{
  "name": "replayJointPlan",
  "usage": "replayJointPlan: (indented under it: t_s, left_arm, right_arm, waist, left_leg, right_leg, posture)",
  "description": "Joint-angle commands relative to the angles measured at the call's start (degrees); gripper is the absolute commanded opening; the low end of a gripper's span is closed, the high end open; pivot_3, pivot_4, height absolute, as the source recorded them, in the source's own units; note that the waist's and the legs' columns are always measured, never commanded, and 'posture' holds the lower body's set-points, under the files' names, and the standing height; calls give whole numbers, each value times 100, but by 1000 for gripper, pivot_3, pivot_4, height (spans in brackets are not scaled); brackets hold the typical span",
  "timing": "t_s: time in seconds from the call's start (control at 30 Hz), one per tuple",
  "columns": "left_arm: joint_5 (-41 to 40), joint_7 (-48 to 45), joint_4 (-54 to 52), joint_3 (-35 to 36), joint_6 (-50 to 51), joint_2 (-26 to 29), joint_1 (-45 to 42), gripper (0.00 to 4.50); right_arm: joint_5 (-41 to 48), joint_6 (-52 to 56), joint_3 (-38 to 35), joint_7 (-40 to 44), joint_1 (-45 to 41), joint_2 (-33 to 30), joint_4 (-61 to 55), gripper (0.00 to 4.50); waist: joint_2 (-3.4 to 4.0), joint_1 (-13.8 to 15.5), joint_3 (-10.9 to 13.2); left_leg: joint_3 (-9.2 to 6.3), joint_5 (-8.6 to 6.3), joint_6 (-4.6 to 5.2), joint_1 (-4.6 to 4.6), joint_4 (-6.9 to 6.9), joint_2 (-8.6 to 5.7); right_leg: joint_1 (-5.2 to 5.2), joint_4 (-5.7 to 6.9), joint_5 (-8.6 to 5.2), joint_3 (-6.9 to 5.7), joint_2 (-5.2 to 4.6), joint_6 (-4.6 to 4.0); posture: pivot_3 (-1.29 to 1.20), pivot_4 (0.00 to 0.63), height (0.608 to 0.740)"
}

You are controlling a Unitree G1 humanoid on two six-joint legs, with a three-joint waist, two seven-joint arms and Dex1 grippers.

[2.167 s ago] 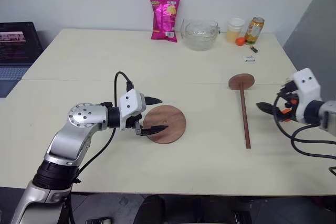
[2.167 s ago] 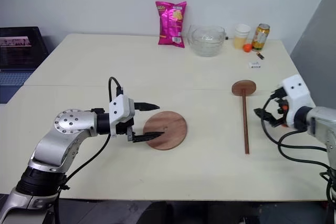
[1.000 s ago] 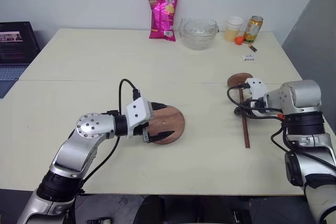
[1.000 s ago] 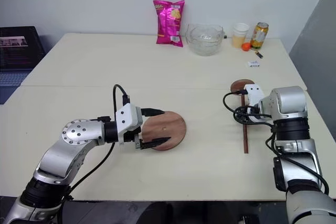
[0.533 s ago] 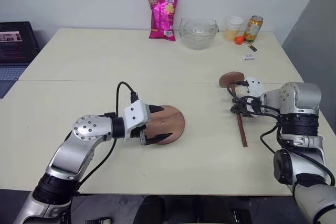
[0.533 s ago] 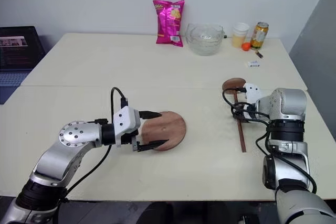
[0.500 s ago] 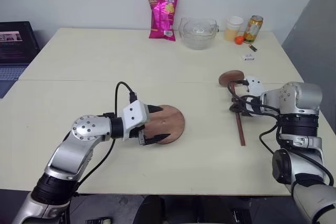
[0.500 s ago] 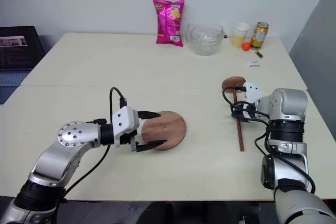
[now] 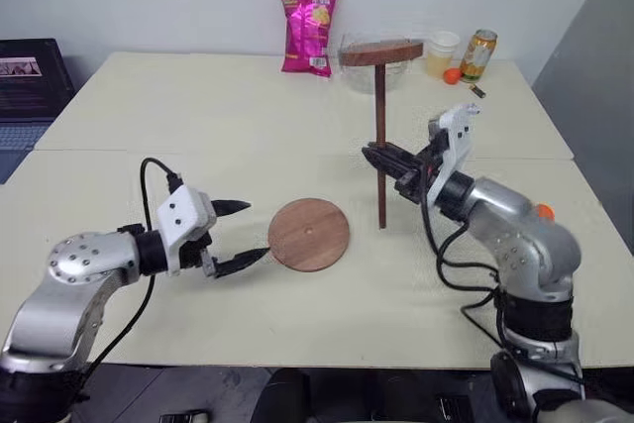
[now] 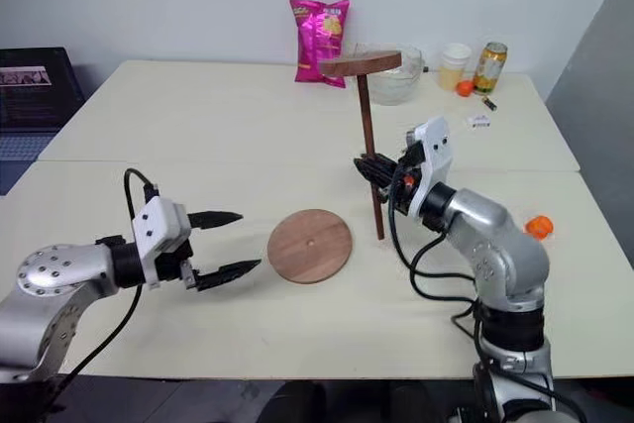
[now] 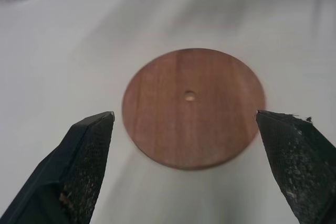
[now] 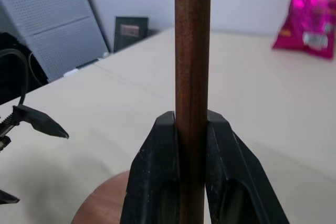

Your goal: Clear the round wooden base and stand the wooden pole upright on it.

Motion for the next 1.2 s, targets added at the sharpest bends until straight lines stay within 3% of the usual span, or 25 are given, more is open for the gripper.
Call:
replayJointPlan:
  t_s: [0.03, 0.17, 0.37, 0.73, 1.2]
  left_arm:
    - [-130, -37, -257, 384, -81, 84, 212, 4500]
    - [-107, 33, -246, 519, -222, -1, 395, 4500]
    - [-192, -14, -369, 483, -83, 50, 660, 4500]
    - [-383, -20, -418, 521, 11, 43, 802, 4500]
    - [-333, -73, -182, 396, -96, 40, 603, 4500]
  right_arm:
    - [-271, -1625, 513, 322, -60, 437, 454, 247]
    - [-549, -2957, 975, 482, -139, 1022, 1166, 247]
    - [-738, -4124, 1373, 715, -149, 1552, 2105, 247]
    - [-887, -4929, 1544, 960, -253, 1761, 3245, 247]
    - [-1006, -5040, 1483, 896, -216, 1652, 3541, 247]
  waist:
    - [0, -31, 0]
    - [0, -37, 0]
    - [0, -39, 0]
    - [-2, -36, -1]
    - [-2, -35, -1]
  left_leg:
    - [0, 0, 0, 3, -1, 2]
    - [0, 1, -1, 5, -2, 6]
    - [0, 2, -2, 6, -2, 7]
    - [0, 2, -3, 9, -2, 7]
    - [0, 2, -3, 9, -2, 7]
  right_leg:
    - [0, 1, 0, 0, 2, 0]
    - [0, 6, 1, -1, 5, -1]
    - [0, 4, 1, 0, 4, -2]
    - [2, 3, 1, 1, 4, -3]
    - [2, 4, 2, 1, 3, -3]
  posture:
    - [0, 150, 740]
    - [0, 150, 740]
    - [0, 150, 740]
    - [0, 150, 740]
    - [0, 150, 740]
